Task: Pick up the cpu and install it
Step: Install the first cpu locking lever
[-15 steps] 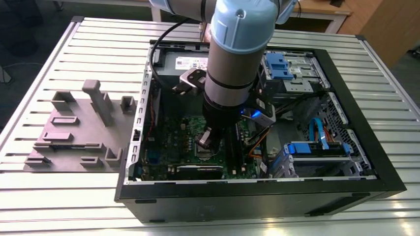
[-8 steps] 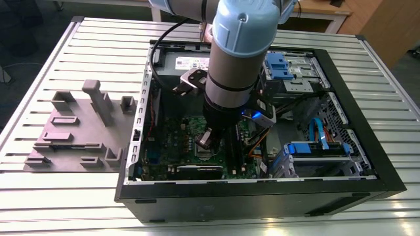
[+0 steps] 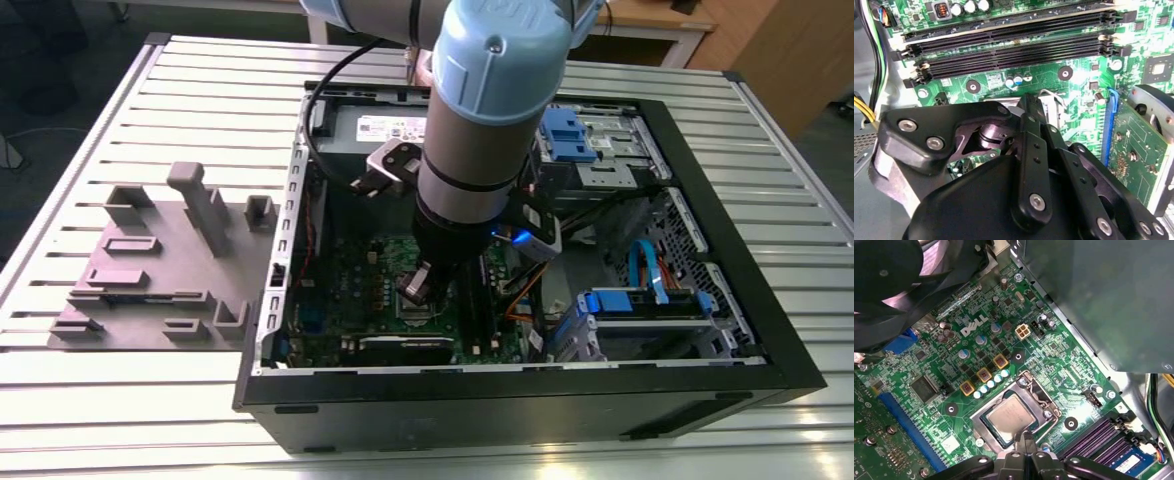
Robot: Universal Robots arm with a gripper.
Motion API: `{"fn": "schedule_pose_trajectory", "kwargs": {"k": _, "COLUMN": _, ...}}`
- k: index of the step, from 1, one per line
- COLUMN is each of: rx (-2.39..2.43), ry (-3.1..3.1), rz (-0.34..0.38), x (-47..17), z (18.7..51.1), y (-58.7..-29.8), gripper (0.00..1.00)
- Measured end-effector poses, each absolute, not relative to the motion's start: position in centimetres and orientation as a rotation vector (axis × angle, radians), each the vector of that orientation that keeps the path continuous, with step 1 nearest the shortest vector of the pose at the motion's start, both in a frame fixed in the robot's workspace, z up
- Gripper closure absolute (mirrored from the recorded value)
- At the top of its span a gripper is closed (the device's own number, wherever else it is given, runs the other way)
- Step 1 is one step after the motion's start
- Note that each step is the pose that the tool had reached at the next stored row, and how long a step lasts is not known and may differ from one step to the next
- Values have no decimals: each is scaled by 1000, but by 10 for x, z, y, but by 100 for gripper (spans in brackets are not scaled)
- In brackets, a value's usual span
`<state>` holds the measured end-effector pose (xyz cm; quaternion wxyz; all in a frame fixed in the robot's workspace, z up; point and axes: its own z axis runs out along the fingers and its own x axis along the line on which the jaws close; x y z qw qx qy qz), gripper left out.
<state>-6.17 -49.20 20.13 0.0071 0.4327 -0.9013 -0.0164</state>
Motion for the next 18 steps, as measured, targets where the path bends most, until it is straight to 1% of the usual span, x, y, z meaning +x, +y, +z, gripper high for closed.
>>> {"fn": "schedule_pose_trajectory", "kwargs": {"k": 18, "rx": 1239, "ry": -2874, "rz": -57, "x": -62, "z": 200, "y": -496, "gripper": 90}}
